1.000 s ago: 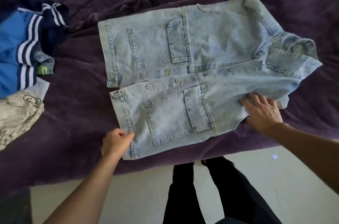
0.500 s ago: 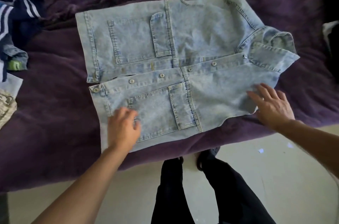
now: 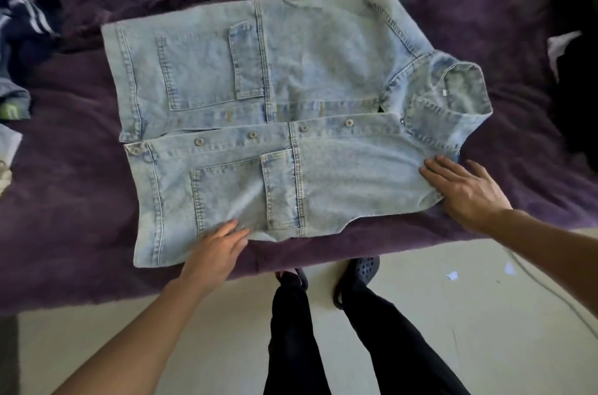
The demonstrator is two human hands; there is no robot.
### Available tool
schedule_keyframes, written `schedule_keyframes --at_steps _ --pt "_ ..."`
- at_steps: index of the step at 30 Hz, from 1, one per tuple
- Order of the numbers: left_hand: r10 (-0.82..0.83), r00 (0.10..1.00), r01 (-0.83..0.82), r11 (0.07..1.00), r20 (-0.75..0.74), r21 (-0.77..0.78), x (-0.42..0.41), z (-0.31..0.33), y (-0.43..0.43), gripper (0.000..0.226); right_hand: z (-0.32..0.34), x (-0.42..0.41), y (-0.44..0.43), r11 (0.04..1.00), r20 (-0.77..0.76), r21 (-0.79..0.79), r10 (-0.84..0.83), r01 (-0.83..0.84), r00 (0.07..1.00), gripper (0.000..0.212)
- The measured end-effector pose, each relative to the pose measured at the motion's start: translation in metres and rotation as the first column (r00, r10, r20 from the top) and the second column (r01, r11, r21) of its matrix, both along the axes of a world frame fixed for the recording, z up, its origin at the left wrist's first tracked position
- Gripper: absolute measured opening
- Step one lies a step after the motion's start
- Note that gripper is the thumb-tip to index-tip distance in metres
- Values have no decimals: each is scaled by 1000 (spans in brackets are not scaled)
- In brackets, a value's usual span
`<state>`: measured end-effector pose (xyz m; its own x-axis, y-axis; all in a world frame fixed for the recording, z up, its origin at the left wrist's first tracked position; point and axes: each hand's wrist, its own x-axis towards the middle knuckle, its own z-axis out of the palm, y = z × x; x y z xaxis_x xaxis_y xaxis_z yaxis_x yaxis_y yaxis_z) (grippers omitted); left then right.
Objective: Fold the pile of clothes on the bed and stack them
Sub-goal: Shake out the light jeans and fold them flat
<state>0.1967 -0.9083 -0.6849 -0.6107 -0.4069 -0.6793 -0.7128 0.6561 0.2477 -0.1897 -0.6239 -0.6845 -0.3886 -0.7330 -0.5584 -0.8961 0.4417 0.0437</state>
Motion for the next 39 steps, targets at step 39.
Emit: schedule_keyframes --at_steps 39 --pt "-269 962 227 867 -33 -444 -221 -54 -217 70 -9 -122 -183 945 -73 -135 -310 298 948 81"
